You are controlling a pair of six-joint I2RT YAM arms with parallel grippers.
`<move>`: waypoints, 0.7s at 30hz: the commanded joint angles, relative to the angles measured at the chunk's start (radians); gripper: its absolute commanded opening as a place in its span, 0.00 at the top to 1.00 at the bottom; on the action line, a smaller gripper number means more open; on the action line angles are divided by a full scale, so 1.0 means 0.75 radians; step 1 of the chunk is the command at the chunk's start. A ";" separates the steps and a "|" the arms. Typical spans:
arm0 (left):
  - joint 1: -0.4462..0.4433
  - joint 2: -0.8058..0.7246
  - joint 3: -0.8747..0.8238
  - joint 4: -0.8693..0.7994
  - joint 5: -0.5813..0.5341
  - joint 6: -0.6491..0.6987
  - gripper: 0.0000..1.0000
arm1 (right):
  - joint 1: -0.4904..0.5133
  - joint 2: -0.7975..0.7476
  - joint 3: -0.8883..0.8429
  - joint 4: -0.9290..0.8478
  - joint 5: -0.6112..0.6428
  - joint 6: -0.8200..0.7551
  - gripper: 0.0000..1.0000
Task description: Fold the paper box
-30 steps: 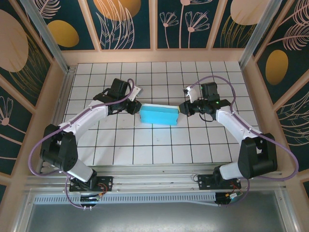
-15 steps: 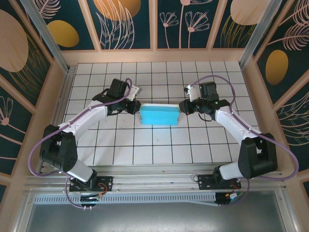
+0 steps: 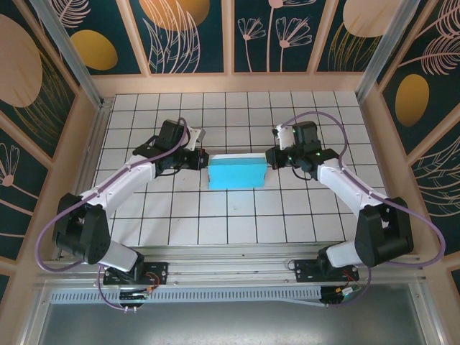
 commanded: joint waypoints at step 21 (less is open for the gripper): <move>-0.019 -0.054 -0.151 0.260 0.137 -0.228 1.00 | 0.126 -0.083 -0.165 0.152 0.084 0.301 0.94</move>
